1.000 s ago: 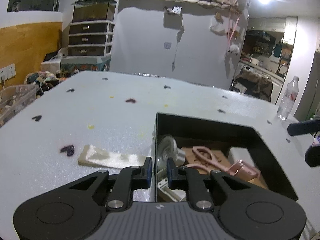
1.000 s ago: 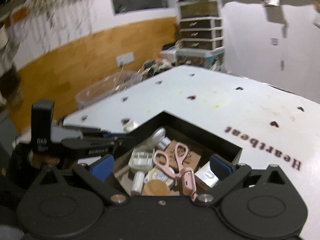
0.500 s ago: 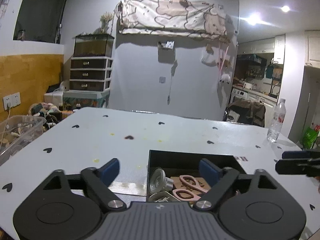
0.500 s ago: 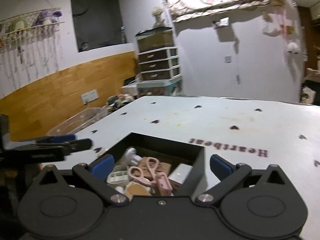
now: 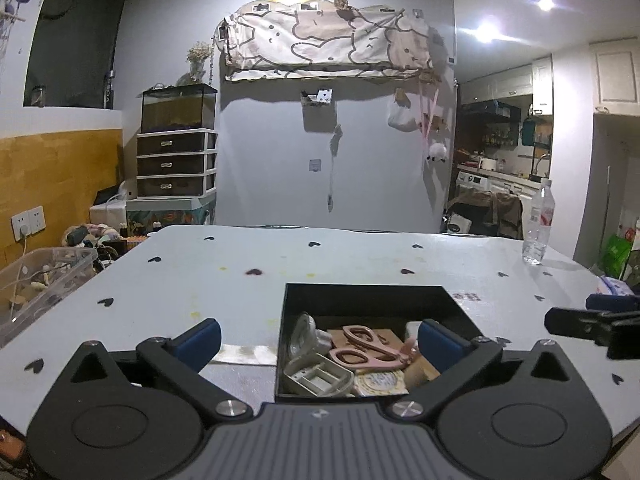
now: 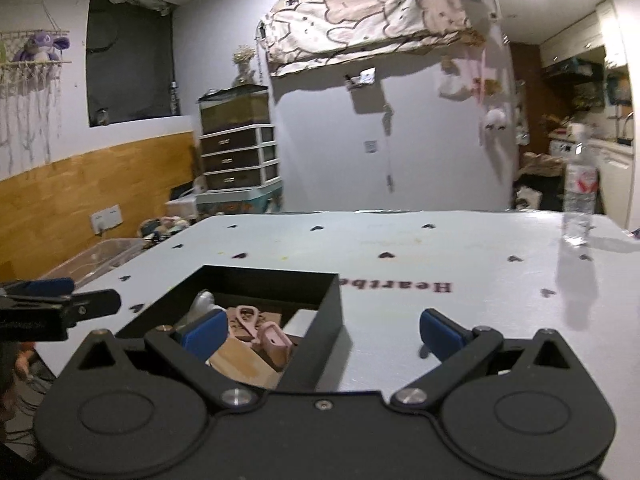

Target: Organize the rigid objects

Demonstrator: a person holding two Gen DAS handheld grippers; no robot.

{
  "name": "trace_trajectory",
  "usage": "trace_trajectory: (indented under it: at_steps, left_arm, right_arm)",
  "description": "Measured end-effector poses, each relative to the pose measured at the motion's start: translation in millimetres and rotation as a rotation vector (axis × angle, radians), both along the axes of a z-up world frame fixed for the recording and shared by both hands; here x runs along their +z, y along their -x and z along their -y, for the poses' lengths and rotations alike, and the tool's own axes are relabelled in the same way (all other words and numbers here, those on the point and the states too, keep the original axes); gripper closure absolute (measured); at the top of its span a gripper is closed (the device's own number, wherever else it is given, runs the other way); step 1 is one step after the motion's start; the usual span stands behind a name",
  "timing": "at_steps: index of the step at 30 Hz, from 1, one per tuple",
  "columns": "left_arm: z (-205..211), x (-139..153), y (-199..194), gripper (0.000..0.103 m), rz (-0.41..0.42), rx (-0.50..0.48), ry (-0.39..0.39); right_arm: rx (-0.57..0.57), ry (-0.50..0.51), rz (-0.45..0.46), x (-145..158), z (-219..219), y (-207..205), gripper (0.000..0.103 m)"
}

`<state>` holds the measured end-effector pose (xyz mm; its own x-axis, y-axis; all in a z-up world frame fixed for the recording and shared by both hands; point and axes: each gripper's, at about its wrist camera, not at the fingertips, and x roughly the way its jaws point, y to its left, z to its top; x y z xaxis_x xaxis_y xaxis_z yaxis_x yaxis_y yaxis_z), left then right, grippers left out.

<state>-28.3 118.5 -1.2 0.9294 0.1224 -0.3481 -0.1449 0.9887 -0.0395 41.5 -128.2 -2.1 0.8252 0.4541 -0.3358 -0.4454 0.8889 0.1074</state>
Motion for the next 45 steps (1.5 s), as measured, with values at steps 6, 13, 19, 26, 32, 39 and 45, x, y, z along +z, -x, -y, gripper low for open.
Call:
trace_trajectory:
  at_steps: [6,13,19,26,32,39,45]
  left_arm:
    - [9,0,13,0.000,0.026,0.031,-0.029]
    - [21,-3,17,0.000,0.017,0.025,-0.061]
    - [24,-4,18,0.000,0.011,0.027,-0.075]
    - [23,-6,20,0.000,0.007,0.035,-0.072]
    - [23,-6,20,0.000,0.008,0.032,-0.073]
    - [23,-7,19,0.000,0.002,0.033,-0.070]
    - [23,-6,19,0.000,0.001,0.032,-0.071]
  right_arm:
    - [-0.057,0.006,-0.018,-8,5,16,0.000]
    - [-0.113,-0.012,-0.040,-12,9,24,0.000]
    - [-0.122,0.008,-0.016,-9,9,29,0.000]
    - [-0.119,0.009,-0.019,-8,10,30,0.000]
    - [-0.119,0.009,-0.020,-7,10,30,0.000]
    - [-0.115,0.008,-0.027,-6,10,29,0.000]
    - [-0.114,0.004,-0.026,-6,11,29,0.000]
